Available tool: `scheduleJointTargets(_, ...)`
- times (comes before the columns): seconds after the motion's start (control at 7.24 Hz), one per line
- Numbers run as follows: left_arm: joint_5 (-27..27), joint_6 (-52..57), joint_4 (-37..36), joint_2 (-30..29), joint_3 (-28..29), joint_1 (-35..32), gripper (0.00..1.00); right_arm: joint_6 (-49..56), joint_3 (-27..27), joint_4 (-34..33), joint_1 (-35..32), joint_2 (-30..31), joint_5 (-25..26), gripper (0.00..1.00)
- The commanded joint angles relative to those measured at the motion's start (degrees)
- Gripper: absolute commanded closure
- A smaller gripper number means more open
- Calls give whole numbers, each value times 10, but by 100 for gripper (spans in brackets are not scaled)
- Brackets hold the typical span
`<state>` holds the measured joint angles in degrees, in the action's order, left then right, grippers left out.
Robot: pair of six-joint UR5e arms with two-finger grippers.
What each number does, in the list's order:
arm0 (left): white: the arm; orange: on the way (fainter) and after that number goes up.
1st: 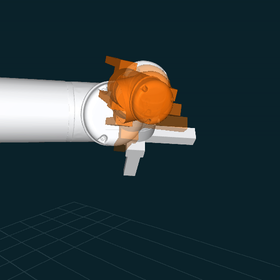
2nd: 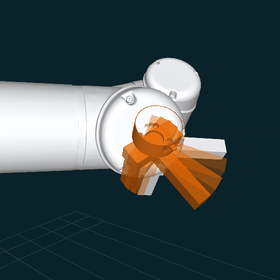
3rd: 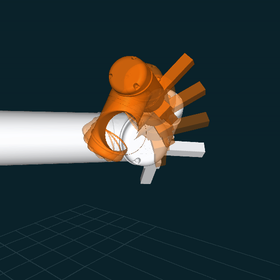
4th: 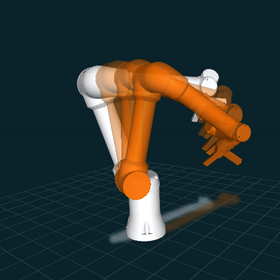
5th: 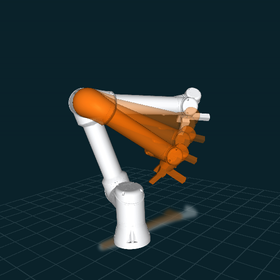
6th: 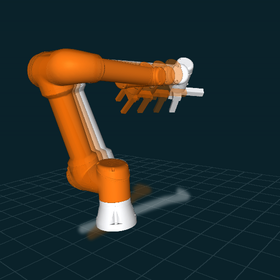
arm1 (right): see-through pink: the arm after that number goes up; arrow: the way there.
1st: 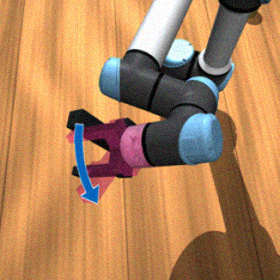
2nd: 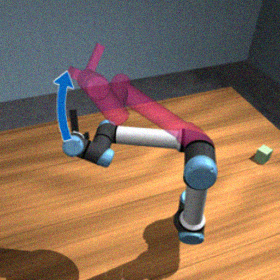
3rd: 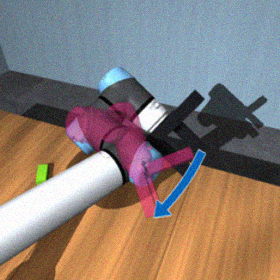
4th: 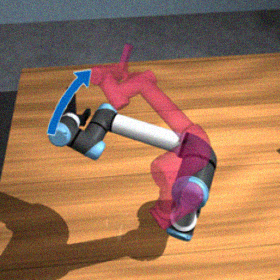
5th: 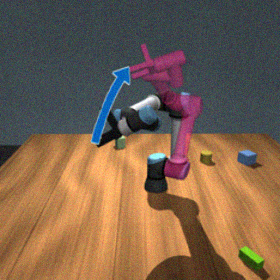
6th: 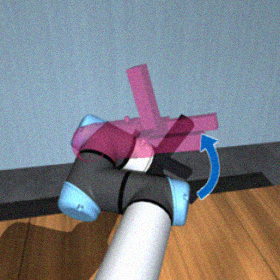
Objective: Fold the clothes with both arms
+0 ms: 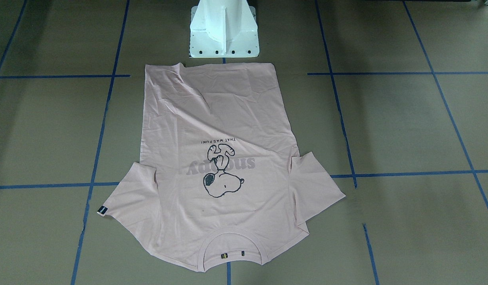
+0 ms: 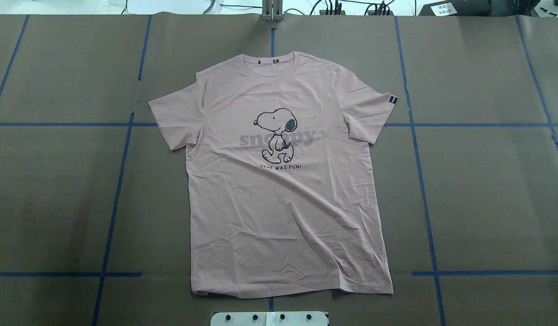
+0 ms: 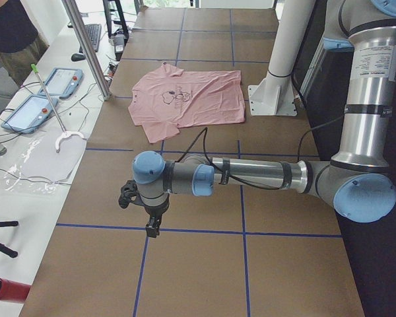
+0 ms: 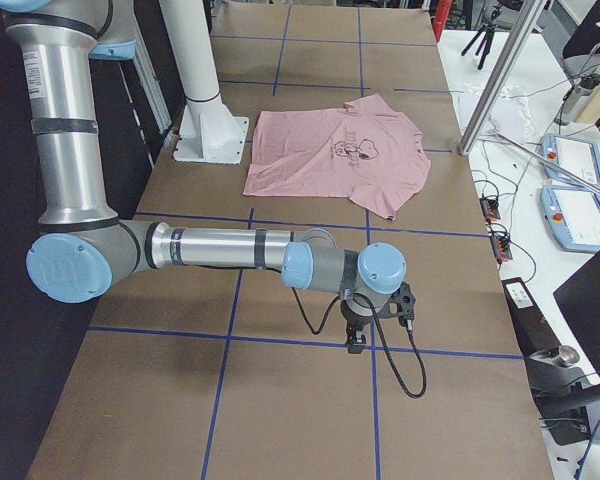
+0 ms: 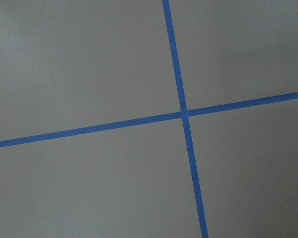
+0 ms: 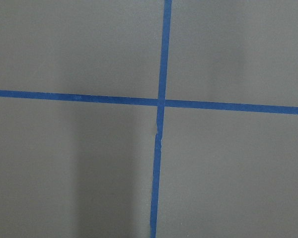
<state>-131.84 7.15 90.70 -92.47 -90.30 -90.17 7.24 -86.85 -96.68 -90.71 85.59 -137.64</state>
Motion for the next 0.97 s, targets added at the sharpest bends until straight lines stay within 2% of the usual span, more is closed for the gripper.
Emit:
scheduleJointTargets(0.0,0,0,0,-1,0,0,0,-2,-3,1,-1,-6,0,0)
scheduleJointTargets(0.28,-1,-3,13,-11,0,2,0,-12,7,1,12,-56,1,0)
scheduleJointTargets(0.41,-1,-5,48,-44,0,4,0,-19,16,1,25,-94,1,0)
scheduleJointTargets(0.55,-3,-4,59,-79,0,6,0,-19,15,45,34,-117,0,0)
scheduleJointTargets(0.69,-39,-3,92,-90,10,8,0,-23,33,173,49,-116,9,0)
scheduleJointTargets(0.83,-60,-6,200,-86,31,33,0,-63,60,232,76,-121,14,0)
